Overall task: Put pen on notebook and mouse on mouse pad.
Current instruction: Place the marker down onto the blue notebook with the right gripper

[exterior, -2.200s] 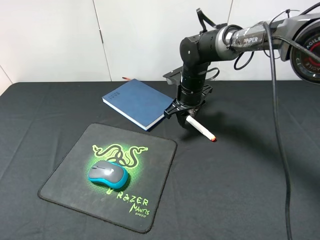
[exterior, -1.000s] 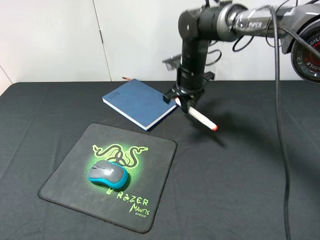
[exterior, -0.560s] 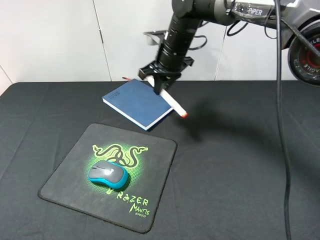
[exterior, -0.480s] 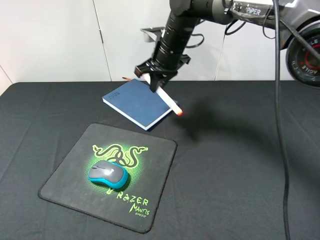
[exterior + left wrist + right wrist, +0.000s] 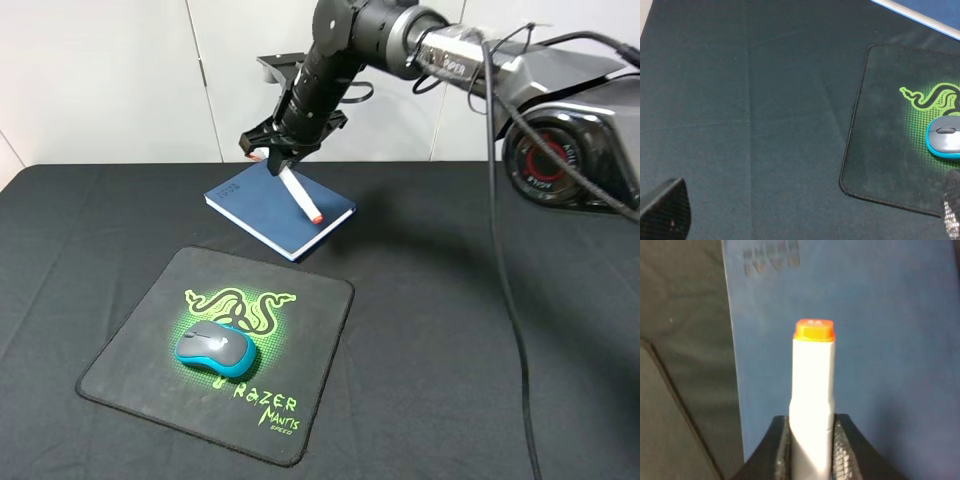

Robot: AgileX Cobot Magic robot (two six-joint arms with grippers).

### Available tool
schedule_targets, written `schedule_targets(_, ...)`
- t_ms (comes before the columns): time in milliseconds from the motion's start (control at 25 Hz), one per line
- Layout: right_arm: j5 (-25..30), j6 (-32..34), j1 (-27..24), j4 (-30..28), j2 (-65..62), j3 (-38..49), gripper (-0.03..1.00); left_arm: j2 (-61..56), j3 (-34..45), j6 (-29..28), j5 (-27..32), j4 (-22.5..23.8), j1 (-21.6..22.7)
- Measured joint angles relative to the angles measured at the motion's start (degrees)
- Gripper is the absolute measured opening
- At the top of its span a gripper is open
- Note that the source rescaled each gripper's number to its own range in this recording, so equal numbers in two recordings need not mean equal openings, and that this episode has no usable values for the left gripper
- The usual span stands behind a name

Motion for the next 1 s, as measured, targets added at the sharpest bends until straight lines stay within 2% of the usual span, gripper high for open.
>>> schedule_targets(240, -5.83, -0.21, 0.91, 1.03, 1.76, 0.0, 0.01, 0.0, 0.0, 0.0, 0.0, 0.0, 0.0)
schedule_targets(720, -10.05, -1.94, 1.45, -0.12, 5.51, 0.0, 0.01, 0.0, 0.0, 0.0, 0.0, 0.0, 0.0)
schedule_targets(1000, -10.25, -2.0, 1.45, -0.21, 5.51, 0.0, 0.01, 0.0, 0.0, 0.0, 0.0, 0.0, 0.0)
